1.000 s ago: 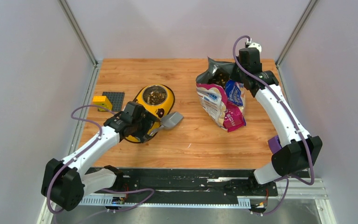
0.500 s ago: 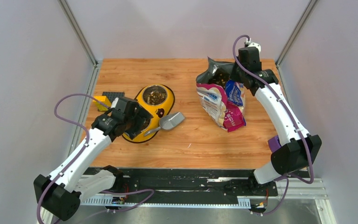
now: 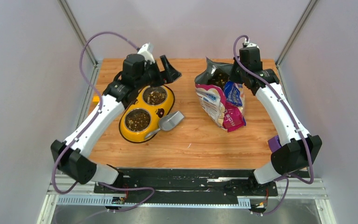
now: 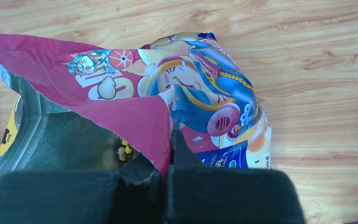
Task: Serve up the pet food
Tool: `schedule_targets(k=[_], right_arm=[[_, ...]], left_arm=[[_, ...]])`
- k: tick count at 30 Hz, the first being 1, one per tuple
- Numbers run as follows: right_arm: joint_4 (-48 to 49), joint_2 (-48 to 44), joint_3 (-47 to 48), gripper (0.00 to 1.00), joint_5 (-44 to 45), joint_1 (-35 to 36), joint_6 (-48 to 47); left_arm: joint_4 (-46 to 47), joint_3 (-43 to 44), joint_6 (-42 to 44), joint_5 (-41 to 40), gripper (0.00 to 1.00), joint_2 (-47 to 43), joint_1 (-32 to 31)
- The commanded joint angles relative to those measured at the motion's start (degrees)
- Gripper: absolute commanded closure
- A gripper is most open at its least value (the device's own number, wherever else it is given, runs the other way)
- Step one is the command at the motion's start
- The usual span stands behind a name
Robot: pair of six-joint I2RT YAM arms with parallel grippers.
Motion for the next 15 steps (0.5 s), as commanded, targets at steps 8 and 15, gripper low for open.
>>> schedule_targets(k=[8,15], right_arm=[[0.4,-0.5,0.9,1.00,-4.8,0.0,-2.9],[1.0,-0.5,1.1,1.00,-4.6,0.0,-3.3]], left_arm=[[5.9,27.4,14.8,14.0,0.12,29.2,-2.9],[4.1,37.2,13.4,16.4,0.18,38.1,-4.4]])
